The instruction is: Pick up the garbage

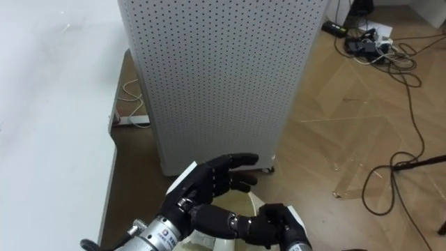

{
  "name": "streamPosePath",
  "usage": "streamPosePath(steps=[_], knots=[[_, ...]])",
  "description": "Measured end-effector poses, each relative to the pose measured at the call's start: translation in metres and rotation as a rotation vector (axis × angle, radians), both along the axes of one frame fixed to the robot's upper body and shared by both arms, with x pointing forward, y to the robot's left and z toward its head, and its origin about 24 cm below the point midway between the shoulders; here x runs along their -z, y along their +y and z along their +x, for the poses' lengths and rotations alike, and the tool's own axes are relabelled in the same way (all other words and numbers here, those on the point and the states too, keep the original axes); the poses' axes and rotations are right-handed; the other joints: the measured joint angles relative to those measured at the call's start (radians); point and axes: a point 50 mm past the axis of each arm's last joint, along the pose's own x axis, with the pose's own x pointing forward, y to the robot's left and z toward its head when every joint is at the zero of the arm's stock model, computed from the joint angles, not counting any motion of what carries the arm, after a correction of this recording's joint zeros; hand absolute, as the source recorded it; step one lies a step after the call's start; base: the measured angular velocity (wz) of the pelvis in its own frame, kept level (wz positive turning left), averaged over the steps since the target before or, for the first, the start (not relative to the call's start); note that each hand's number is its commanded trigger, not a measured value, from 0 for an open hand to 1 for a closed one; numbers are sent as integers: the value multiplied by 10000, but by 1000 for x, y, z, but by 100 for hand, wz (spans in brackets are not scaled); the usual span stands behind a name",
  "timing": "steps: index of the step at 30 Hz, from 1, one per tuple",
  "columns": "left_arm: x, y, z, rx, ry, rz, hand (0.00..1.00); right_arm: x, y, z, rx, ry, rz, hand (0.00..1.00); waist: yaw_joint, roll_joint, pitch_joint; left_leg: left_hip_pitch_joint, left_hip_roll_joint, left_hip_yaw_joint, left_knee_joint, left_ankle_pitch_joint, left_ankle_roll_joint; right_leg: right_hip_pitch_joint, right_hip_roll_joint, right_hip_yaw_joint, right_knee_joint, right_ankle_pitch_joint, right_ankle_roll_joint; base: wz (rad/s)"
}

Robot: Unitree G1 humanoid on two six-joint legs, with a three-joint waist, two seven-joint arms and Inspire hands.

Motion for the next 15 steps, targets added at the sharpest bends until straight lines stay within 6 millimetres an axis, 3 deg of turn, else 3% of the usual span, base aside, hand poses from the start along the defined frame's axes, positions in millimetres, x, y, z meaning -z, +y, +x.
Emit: streamPosePath(steps=[7,15], knots=[[2,-2,-1,96,56,98,0,1,-2,-1,150,38,-106,100,-32,28,5,7,32,186,-44,0,1,-149,32,122,96,-1,-1,-8],[3,5,0,-179,-75,363,0,6,-3,-9,106,166,-34,100,76,116,-49,149,117,261,-25,-38,-50,-113,132,243,113,2,-6,-6]])
